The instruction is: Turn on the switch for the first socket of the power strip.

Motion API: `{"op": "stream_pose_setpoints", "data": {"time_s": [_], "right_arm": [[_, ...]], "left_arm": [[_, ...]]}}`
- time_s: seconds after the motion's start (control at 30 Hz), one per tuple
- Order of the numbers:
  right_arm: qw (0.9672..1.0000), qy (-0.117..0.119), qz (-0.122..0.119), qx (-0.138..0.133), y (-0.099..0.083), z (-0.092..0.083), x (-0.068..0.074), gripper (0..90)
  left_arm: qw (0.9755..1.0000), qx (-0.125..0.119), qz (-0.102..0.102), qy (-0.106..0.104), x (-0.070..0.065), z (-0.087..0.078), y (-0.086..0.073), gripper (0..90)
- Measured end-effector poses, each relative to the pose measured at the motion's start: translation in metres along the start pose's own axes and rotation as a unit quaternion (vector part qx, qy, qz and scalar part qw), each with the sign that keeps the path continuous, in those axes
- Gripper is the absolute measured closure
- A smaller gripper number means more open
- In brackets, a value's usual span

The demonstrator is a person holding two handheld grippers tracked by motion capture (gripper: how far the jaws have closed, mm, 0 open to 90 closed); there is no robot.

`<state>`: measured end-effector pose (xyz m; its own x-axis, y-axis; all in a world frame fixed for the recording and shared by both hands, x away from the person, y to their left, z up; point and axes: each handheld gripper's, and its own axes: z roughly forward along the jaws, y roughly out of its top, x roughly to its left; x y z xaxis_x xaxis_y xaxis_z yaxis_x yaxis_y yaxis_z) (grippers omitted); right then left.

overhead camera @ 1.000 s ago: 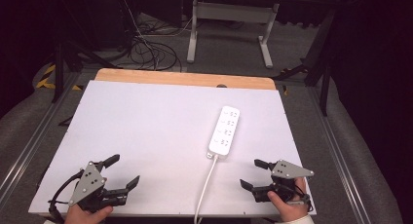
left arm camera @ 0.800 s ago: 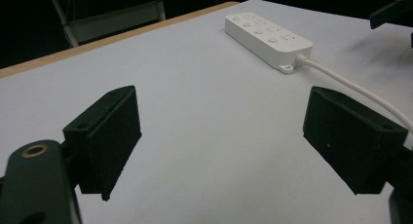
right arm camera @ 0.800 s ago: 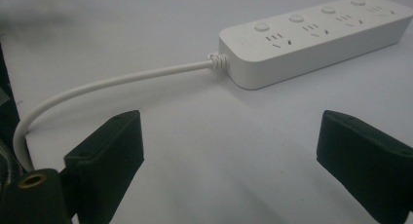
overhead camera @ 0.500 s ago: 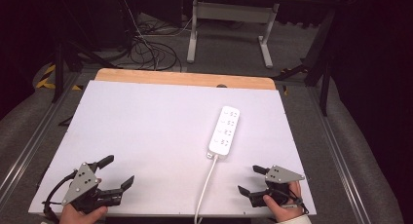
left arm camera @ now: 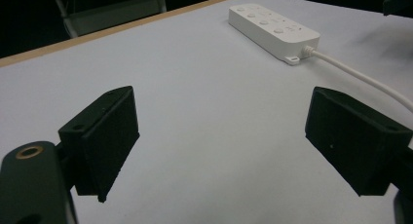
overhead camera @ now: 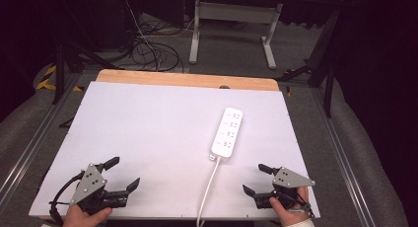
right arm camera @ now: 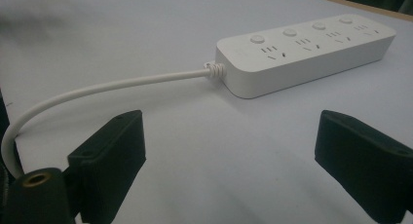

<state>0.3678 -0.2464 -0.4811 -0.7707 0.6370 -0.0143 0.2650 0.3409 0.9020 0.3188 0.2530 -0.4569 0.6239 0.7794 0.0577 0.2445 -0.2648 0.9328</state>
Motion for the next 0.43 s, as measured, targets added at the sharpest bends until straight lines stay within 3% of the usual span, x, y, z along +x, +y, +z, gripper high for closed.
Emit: {"op": "stream_pose_setpoints", "data": {"time_s": [0.3,0.43], "right_arm": [[1.0,0.002,-0.008,0.0,0.0002,0.0001,0.0022,12.5],[0.9999,-0.001,-0.012,-0.003,0.0004,-0.0004,0.0024,12.5]], "left_arm": [[0.9997,0.003,0.023,0.01,-0.0033,0.0005,0.0004,13.4],[0.9999,0.001,0.015,0.006,-0.0026,0.0001,0.0005,13.4]]}}
